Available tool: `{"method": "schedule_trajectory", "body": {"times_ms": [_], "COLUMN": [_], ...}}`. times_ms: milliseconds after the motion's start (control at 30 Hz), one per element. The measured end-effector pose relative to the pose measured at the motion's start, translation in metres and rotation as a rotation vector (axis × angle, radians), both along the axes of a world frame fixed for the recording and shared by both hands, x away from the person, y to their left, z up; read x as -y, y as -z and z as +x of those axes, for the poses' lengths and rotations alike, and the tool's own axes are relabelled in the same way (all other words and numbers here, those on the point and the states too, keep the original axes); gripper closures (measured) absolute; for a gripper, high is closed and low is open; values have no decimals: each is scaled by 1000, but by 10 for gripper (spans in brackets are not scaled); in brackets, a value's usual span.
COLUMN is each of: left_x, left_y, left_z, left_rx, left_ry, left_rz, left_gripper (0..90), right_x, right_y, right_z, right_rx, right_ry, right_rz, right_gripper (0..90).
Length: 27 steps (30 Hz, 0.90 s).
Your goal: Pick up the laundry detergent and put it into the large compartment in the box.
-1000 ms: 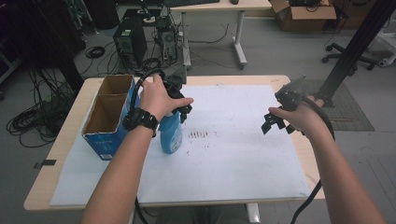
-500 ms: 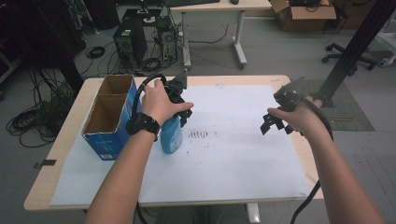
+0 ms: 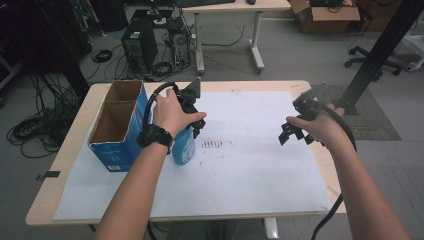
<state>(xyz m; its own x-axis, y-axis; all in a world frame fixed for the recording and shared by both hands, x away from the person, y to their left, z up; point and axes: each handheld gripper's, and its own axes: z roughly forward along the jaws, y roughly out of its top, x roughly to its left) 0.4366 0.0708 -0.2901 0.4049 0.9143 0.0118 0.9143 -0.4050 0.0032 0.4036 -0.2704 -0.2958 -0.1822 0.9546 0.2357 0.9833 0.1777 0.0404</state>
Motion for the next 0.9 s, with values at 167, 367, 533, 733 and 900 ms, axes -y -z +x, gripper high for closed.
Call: {"method": "schedule_trajectory", "body": {"times_ms": [167,367,533,733,900], "left_x": [0,-2,-2,-2,0], "left_y": [0,0,-1,0,0], "left_z": [0,0,0,0,0], "left_rx": [2,0,4,9,7], "left_ry": [0,0,0,-4,1], "left_rz": [-4,-1,-4,2,7], "left_gripper": [158,182,181,192,201], "right_x": [0,-2,-2,-2,-1], "right_y": [0,1,0,0,0], "right_z": [0,0,0,0,-1], "right_rx": [0,-1,-3,0,0], "right_ry": [-2,-6,-6,-6,-5], "right_rz": [-1,0,0,0,1], "right_gripper": [65,65,65,65,65]}}
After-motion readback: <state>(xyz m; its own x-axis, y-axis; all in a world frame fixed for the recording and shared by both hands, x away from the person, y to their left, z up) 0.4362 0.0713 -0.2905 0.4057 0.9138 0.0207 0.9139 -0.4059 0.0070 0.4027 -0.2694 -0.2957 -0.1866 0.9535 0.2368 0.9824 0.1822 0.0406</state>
